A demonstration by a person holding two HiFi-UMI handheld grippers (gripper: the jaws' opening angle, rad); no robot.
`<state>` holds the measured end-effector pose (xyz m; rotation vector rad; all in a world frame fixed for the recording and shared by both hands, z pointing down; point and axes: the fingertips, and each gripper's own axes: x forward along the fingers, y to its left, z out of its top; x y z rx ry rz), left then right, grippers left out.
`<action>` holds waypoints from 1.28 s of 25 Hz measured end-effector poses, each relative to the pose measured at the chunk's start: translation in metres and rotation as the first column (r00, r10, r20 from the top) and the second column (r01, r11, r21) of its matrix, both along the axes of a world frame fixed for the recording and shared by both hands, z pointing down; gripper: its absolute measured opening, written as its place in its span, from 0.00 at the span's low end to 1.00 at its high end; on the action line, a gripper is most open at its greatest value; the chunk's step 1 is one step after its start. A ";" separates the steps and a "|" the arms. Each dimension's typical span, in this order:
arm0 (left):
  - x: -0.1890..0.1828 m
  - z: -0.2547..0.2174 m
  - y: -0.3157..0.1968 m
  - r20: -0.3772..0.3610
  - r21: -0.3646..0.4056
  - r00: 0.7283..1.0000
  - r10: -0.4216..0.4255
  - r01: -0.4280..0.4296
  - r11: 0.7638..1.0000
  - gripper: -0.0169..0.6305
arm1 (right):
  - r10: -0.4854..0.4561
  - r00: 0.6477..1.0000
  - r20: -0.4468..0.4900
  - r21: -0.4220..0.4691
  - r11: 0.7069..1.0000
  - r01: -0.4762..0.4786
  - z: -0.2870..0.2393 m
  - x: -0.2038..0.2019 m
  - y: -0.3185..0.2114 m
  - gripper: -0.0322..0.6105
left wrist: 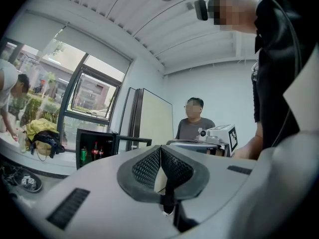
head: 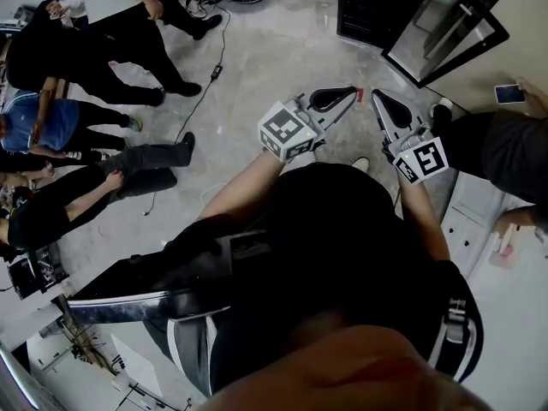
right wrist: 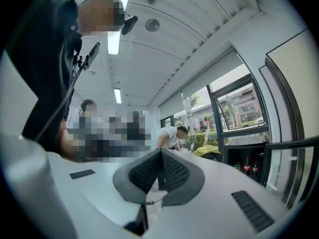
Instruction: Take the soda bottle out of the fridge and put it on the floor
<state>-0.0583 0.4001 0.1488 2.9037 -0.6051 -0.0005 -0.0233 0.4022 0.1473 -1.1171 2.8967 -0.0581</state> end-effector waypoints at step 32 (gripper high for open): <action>0.100 0.009 -0.025 0.065 -0.002 0.995 -0.069 0.069 0.998 0.03 | -0.112 0.994 -0.012 -0.008 0.994 0.112 0.009 0.079 -0.027 0.07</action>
